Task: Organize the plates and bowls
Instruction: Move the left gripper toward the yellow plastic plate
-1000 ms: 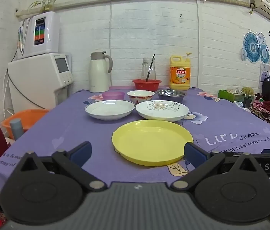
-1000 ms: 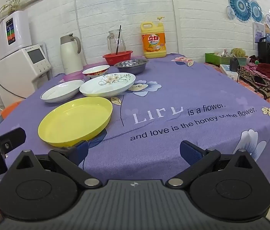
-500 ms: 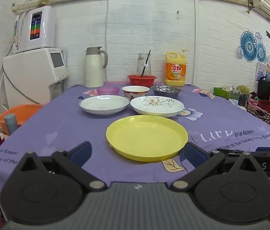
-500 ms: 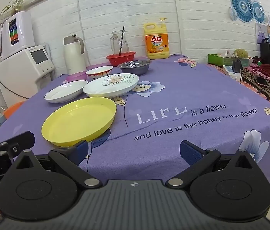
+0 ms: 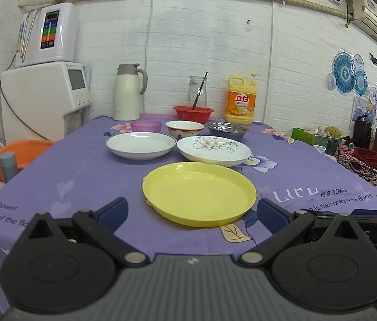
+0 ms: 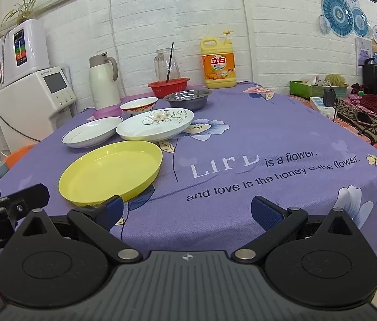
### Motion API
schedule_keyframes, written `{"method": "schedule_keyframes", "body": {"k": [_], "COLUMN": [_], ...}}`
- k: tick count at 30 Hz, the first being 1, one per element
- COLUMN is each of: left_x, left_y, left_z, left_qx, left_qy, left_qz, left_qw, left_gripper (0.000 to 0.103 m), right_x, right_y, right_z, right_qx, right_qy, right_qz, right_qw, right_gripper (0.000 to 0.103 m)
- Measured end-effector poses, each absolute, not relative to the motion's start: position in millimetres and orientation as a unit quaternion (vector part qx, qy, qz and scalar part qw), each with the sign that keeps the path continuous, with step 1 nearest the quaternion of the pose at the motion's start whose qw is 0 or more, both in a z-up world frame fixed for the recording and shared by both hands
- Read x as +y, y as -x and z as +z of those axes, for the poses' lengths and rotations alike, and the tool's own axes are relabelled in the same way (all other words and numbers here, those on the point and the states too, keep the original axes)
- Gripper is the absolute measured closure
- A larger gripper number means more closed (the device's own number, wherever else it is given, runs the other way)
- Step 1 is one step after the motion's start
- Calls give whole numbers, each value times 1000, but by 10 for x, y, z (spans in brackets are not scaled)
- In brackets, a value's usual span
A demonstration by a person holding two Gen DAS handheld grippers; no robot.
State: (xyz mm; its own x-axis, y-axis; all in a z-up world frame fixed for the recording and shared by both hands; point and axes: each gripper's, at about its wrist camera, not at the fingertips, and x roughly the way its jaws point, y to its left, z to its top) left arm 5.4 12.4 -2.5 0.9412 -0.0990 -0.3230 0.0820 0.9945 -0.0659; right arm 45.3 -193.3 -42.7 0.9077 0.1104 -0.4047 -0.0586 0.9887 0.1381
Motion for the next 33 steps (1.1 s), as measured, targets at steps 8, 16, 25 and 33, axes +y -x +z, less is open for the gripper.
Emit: {"method": "schedule_keyframes", "body": {"k": [8,16,25,33], "left_x": [160,166,162,177], "left_y": [-63,-71,-76,-78], "left_z": [-24,-34,-52,-51], "left_qx": [165,166,169,172], "left_qy": [31,35,37,48], "left_qz": [-50,-51,-52,-53], "left_qw": [985,984,984,982], "left_gripper": [1,1,1,1], "right_x": [-1929,-1931,-1930,-1915], "right_y": [-466,-473,-479,-486], "right_z": [-439,-451,-449,-444], "right_qx": [214,216,216,217], "right_qy": [-63,-64,-64,-62], "right_qz": [46,46,47,48], "right_qw": [974,973,973,973], "right_gripper": [0,0,0,0]}}
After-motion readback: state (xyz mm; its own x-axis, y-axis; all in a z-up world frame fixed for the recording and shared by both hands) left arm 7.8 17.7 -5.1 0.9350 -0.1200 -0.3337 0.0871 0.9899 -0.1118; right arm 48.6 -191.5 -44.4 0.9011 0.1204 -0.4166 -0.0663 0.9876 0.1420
